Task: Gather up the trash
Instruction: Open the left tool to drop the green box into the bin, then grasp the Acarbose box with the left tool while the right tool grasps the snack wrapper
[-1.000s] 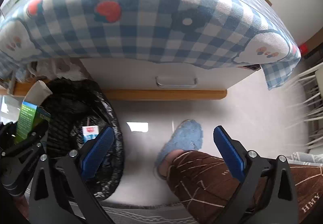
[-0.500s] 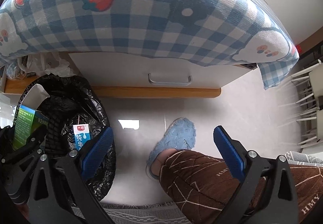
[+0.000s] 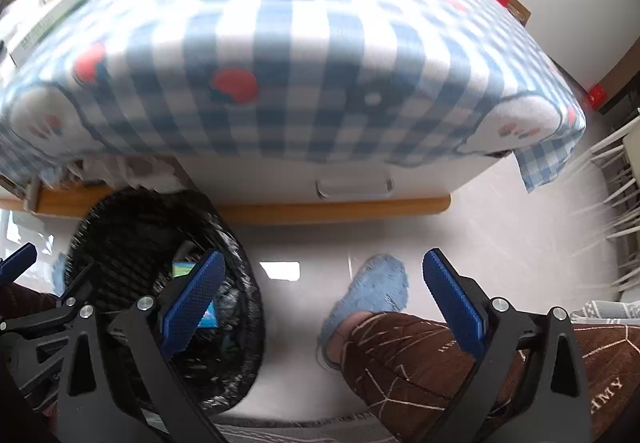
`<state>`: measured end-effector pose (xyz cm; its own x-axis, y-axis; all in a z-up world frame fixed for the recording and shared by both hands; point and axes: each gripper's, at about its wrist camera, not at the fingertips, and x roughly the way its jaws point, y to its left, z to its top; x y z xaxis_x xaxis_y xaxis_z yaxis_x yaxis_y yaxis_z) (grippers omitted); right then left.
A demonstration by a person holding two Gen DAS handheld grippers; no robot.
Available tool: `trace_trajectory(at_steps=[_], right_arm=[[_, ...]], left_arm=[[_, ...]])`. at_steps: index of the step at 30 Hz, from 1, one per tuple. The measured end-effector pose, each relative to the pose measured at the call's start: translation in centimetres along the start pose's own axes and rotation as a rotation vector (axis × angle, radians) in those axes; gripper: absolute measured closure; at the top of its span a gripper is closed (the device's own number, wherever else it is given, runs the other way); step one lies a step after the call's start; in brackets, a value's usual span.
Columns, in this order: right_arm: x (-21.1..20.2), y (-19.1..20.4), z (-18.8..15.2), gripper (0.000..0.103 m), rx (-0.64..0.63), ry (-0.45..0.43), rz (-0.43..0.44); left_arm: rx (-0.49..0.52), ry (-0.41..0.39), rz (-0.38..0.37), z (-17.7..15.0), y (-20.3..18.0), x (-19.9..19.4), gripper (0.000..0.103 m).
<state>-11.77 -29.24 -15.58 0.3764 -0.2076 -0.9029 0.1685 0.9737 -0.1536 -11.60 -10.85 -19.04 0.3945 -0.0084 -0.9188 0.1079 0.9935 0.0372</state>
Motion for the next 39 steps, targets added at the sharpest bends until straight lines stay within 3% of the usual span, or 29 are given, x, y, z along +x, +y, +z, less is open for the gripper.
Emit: trace_trajectory(at_steps=[10, 22, 29, 39], right_arm=[[-5.0, 0.1, 1.4, 0.008, 0.03, -0.132, 0.082], [-10.6, -1.0, 3.5, 0.008, 0.054, -0.269, 0.122], [-11.5, -1.0, 6.0, 0.008, 0.058, -0.281, 0.132], [-9.2, -0.5, 10.4, 0.008, 0.046, -0.25, 0.121]], left_arm=[[-0.011, -0.136, -0.022, 2.0, 2.7, -6.6, 0.006], [-0.046, -0.207, -0.048, 4.4, 4.7, -11.9, 0.006], [-0.051, -0.215, -0.051, 6.6, 5.8, -12.5, 0.007], [-0.08, -0.191, -0.083, 11.0, 7.6, -10.5, 0.007]])
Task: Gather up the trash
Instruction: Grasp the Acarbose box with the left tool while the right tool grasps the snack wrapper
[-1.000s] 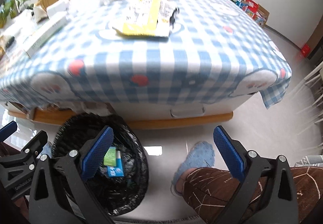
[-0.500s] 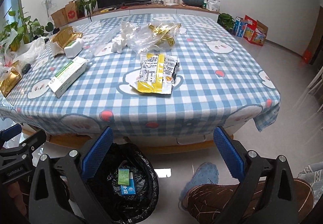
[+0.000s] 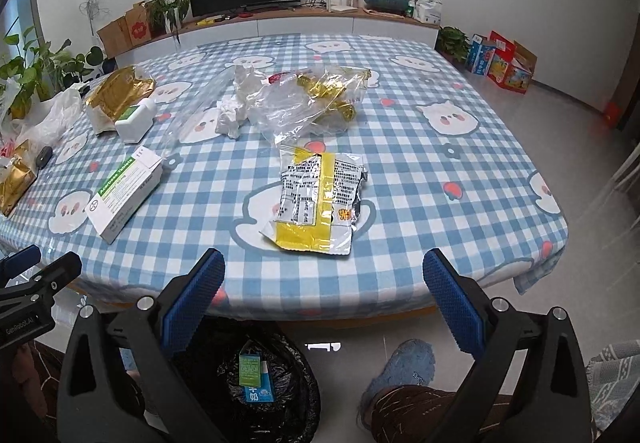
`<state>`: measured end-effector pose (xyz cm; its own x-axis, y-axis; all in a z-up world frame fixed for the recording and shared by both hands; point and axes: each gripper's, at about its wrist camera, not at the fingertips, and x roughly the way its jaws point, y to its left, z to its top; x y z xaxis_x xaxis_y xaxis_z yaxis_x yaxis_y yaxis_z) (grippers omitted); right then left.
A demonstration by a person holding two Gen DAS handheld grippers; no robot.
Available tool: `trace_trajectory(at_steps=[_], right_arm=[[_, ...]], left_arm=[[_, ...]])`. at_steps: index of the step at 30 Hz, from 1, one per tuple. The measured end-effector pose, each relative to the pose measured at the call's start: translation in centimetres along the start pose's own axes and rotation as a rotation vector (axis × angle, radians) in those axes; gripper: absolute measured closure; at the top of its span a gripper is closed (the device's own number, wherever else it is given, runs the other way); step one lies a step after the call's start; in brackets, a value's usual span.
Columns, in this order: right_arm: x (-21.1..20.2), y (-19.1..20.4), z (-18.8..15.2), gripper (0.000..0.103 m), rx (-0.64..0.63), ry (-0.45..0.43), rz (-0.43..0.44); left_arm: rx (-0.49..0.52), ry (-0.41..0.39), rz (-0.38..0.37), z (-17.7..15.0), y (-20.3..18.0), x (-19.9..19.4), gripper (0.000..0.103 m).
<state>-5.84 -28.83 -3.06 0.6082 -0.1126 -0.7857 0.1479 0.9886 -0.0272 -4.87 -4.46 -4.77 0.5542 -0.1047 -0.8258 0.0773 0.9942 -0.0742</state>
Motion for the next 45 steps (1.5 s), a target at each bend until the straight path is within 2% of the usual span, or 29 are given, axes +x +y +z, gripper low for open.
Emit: trace_trajectory(at_steps=[11, 23, 30, 33, 35, 37, 45], right_arm=[[5.8, -0.3, 3.8, 0.008, 0.018, 0.087, -0.015], [11.2, -0.8, 5.6, 0.017, 0.044, 0.2, -0.017], [12.1, -0.8, 5.5, 0.027, 0.063, 0.235, -0.007], [12.0, -0.7, 5.5, 0.032, 0.065, 0.232, -0.009], [12.0, -0.7, 5.6, 0.034, 0.071, 0.233, -0.009], [11.9, -0.5, 5.6, 0.04, 0.064, 0.231, -0.006], [11.6, -0.2, 5.7, 0.061, 0.05, 0.22, 0.006]], left_arm=[[0.053, 0.04, 0.007, 4.9, -0.3, 4.9, 0.007], [0.082, 0.119, -0.013, 7.8, -0.7, 10.1, 0.009], [0.109, 0.15, -0.004, 8.2, -1.5, 11.4, 0.017], [0.102, 0.148, 0.006, 8.2, -1.5, 11.3, 0.025], [0.091, 0.148, 0.015, 8.2, -1.4, 11.0, 0.035], [0.081, 0.15, 0.024, 8.3, -1.3, 10.9, 0.041], [0.064, 0.159, 0.007, 8.1, -1.2, 10.5, 0.042]])
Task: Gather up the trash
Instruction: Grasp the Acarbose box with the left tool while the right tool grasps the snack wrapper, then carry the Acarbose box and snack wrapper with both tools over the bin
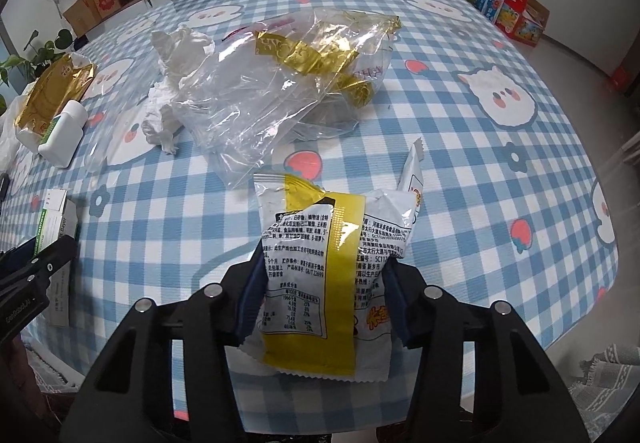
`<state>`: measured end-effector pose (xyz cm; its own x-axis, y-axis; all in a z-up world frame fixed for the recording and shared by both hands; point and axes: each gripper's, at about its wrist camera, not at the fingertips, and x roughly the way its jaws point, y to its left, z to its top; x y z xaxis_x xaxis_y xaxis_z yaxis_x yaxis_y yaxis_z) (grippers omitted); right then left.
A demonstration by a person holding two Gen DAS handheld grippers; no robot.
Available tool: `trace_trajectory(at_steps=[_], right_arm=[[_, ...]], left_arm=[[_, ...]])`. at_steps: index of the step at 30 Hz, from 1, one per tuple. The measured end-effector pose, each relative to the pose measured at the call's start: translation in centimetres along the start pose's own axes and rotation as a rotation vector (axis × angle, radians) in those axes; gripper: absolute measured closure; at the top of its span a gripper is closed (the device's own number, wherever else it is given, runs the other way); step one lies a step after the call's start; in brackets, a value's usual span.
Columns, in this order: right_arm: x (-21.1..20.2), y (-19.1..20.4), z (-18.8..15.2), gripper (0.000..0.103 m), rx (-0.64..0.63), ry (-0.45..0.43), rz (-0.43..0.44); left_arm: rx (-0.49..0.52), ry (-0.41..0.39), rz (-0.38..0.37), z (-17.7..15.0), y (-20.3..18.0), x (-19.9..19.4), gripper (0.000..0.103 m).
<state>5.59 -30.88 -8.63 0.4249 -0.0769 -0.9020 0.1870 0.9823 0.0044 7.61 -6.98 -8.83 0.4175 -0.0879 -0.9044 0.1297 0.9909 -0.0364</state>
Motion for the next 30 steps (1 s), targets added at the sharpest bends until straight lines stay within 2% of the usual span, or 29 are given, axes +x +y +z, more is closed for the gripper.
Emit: trace_trajectory(at_steps=[4, 10, 22, 30], right_arm=[[-0.1, 0.1, 0.0, 0.073, -0.006, -0.008, 0.001], [-0.2, 0.0, -0.1, 0.082, -0.001, -0.021, -0.003], [-1.6, 0.0, -0.3, 0.083, 0.011, -0.05, 0.015], [-3.8, 0.8, -1.0, 0.083, -0.005, -0.082, 0.033]], left_arm=[[0.007, -0.003, 0.006, -0.2, -0.3, -0.1, 0.042], [0.017, -0.004, 0.001, -0.5, -0.4, -0.3, 0.042], [0.015, -0.031, 0.004, -1.1, -0.1, -2.6, 0.042], [0.009, -0.055, -0.001, -2.9, 0.7, -4.8, 0.042]])
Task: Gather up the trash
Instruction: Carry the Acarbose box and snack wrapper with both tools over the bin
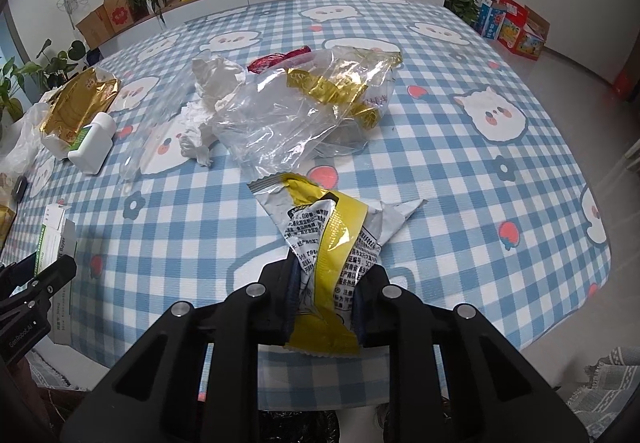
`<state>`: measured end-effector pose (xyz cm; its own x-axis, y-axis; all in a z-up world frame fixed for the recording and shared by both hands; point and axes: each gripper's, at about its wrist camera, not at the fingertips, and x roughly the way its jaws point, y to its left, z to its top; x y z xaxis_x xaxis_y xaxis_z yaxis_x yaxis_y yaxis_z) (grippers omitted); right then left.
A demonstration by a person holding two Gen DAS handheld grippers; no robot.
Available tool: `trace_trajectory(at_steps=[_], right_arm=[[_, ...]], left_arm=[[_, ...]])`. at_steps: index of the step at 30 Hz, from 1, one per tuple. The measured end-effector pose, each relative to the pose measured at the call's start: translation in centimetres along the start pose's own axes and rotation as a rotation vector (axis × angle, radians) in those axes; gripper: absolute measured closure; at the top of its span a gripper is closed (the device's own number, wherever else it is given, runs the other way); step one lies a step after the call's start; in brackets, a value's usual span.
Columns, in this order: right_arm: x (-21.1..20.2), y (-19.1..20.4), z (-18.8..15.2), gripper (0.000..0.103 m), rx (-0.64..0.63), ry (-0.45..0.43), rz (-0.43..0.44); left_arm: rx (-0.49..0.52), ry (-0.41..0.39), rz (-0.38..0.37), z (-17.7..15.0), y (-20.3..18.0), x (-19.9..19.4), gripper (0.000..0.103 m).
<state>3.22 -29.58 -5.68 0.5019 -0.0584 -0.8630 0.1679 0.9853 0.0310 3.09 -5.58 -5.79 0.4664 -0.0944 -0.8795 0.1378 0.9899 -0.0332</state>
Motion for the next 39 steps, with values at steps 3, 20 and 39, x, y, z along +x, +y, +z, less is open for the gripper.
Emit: trace_trajectory(at_steps=[3, 20, 39], right_arm=[[-1.0, 0.7, -0.3, 0.083, -0.01, -0.014, 0.015], [-5.9, 5.5, -4.4, 0.083, -0.101, -0.061, 0.057], [-6.9, 8.7, -12.3, 0.083, -0.157, 0.005, 0.081]], left_arm=[[0.001, -0.005, 0.012, -1.1, 0.5, -0.9, 0.042], [-0.049, -0.043, 0.042, -6.7, 3.6, -5.4, 0.042], [-0.119, 0.041, 0.073, -15.1, 6.1, -5.0, 0.042]])
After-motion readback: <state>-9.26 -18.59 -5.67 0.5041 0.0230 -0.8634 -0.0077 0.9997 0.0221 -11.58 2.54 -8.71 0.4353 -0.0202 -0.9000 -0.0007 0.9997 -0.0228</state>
